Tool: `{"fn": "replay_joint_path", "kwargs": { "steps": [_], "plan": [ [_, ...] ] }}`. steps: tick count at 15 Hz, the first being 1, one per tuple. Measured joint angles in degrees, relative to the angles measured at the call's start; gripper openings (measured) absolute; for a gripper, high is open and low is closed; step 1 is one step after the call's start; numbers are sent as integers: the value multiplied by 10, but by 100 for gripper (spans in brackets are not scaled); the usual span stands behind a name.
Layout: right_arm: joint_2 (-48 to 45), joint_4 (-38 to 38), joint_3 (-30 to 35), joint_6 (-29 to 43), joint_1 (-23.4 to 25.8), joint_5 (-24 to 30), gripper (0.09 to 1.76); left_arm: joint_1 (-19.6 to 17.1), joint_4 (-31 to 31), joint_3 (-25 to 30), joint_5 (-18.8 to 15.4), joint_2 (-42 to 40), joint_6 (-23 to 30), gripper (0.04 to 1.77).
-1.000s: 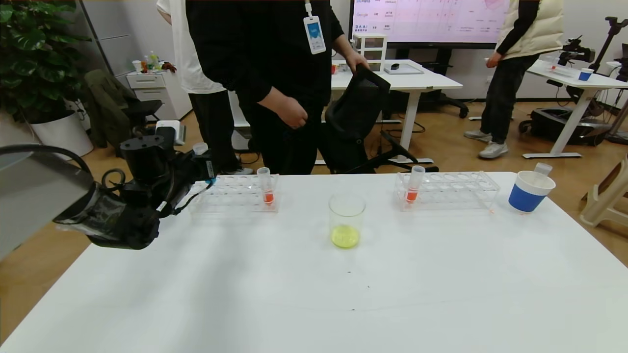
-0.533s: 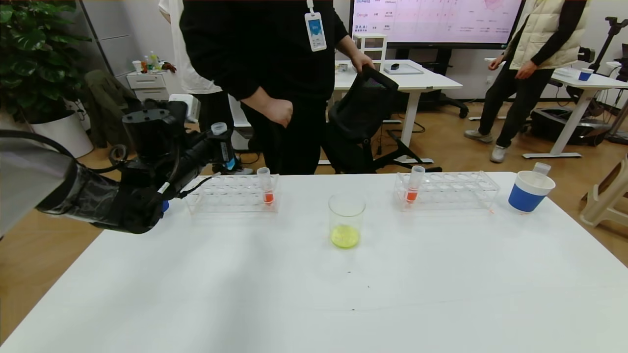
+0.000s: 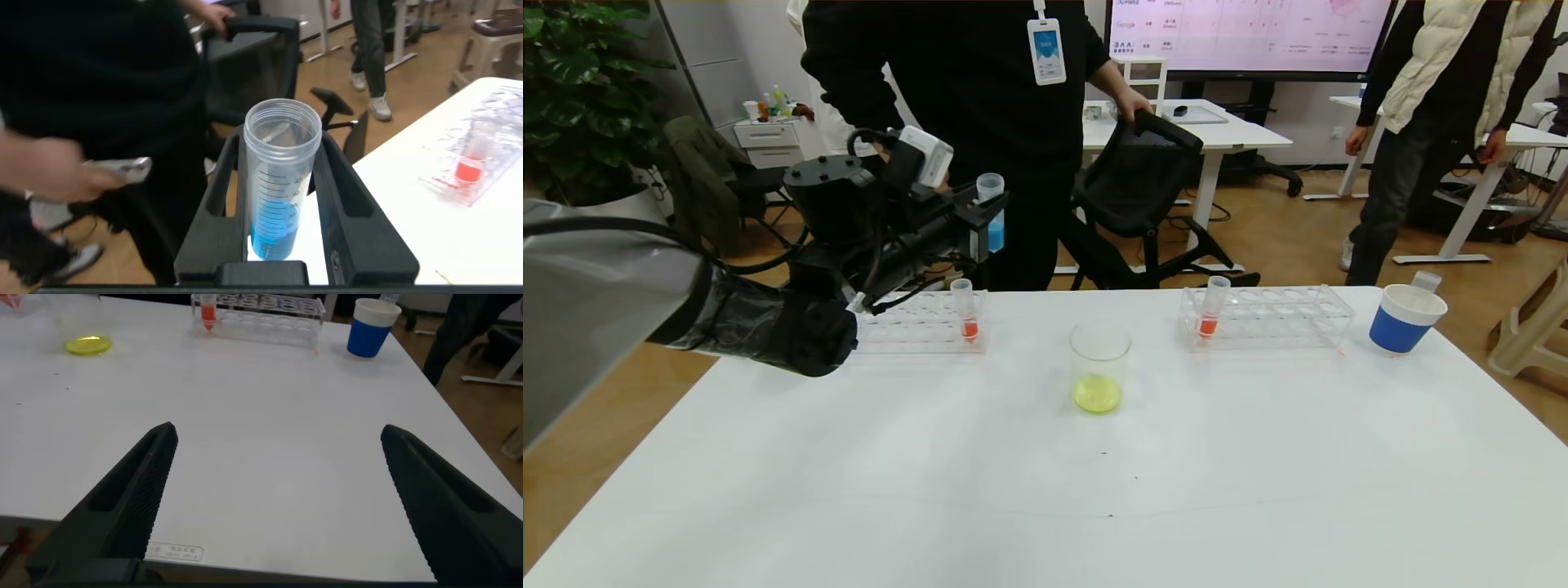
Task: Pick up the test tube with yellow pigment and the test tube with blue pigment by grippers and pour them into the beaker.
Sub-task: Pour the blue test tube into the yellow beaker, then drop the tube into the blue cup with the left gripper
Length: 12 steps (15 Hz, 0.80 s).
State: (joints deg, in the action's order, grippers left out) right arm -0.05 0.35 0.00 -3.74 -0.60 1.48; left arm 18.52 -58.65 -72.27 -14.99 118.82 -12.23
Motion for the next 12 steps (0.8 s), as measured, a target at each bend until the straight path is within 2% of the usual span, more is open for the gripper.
{"fn": "replay_joint_path", "kwargs": {
  "steps": [3,5,12],
  "plan": [
    [0,0,0,0,0,0,174,14,-57,-64,-58,56,-51,51],
    [0,0,0,0,0,0,174,18,-81,-102,-120,94,-110,51],
    [0,0,0,0,0,0,174,25,-75,-112,-221,142,-295,51]
  ]
}}
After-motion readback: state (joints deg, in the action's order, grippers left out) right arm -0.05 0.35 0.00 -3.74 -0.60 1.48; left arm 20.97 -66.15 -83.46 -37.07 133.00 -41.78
